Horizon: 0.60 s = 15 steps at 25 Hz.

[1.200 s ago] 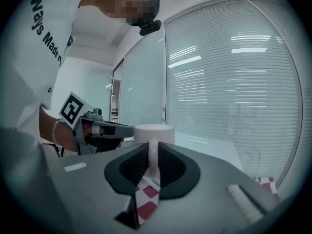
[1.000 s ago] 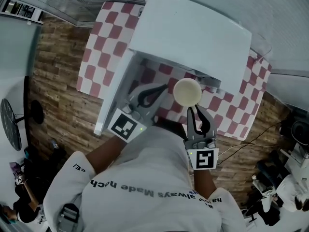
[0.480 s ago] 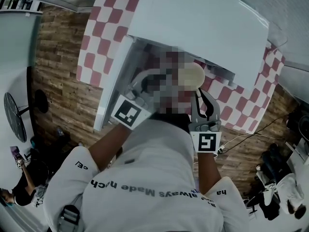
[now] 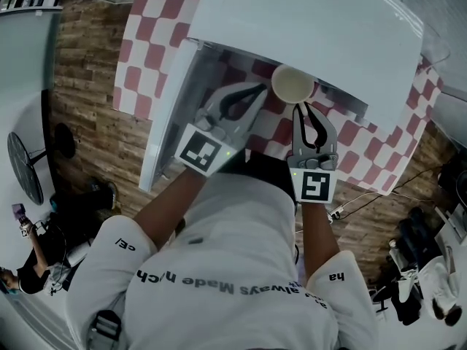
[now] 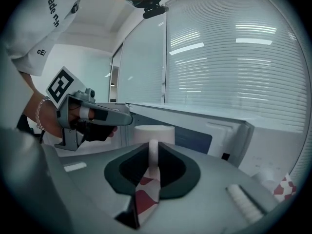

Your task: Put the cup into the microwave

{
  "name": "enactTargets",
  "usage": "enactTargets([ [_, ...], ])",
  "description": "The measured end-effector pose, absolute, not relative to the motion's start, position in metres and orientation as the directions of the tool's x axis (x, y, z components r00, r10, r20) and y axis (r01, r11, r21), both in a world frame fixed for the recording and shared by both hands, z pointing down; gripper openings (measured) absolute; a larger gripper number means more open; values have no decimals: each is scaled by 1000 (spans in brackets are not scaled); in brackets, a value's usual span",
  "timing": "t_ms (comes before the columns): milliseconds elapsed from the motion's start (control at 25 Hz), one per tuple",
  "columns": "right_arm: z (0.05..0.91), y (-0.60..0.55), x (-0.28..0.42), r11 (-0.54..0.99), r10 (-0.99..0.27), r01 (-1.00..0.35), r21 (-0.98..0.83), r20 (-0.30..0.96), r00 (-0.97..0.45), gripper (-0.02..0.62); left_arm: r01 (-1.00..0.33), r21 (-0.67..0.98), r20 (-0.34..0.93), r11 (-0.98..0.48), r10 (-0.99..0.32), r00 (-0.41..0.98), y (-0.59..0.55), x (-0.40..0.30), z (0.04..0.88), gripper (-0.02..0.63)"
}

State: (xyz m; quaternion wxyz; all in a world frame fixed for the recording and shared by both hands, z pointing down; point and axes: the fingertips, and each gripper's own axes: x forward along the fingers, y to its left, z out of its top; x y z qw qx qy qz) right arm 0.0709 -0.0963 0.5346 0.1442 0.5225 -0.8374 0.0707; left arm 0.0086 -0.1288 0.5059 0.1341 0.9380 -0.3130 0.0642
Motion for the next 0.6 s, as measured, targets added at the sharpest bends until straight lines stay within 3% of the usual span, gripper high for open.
enactTargets([
  [600, 556, -143, 75, 370, -900, -929, 8, 251, -356, 43, -621, 158, 187, -767, -595, 782, -154, 21, 530, 3],
])
